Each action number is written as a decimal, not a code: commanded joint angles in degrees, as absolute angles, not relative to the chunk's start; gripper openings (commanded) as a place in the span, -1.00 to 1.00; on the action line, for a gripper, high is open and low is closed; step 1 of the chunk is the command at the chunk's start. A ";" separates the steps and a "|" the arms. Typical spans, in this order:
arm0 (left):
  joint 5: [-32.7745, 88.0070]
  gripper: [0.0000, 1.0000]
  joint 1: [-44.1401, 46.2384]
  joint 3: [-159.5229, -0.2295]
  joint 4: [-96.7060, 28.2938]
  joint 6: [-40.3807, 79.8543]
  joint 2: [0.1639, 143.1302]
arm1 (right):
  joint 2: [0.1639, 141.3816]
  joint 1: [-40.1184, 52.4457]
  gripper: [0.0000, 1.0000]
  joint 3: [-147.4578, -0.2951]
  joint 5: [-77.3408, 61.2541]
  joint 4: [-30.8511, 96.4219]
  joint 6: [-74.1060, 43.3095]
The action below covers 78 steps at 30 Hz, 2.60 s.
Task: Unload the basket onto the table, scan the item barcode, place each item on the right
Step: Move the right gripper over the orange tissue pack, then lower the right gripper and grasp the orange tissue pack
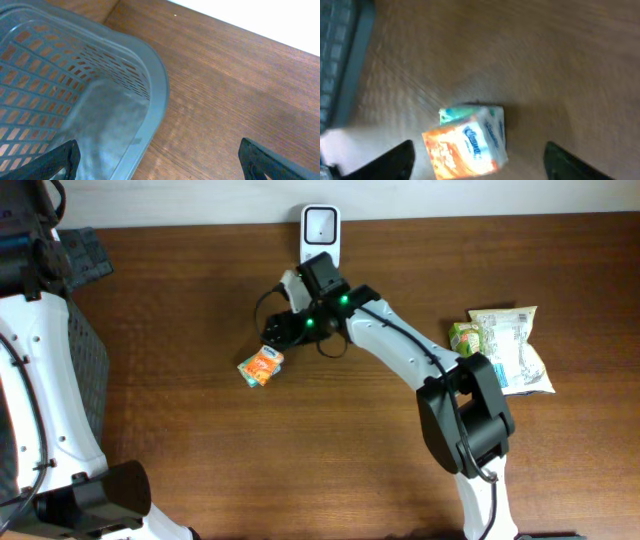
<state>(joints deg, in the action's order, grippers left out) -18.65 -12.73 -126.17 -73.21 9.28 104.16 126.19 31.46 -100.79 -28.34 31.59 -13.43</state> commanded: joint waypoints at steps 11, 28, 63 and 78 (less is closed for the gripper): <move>-18.63 0.98 -13.04 -126.19 -73.19 9.78 104.27 | 132.68 32.84 -0.88 -101.49 -32.82 30.68 -2.37; -18.63 0.99 -13.04 -126.19 -73.19 9.78 104.27 | 121.56 27.11 0.54 -101.27 -21.89 51.22 7.33; -18.63 0.98 -13.04 -126.19 -73.19 9.78 104.27 | 123.15 36.93 0.40 -101.32 -10.09 49.06 -28.97; -18.63 0.98 -13.04 -126.19 -73.19 9.78 104.27 | 126.13 44.64 0.18 -101.32 3.03 45.67 -39.92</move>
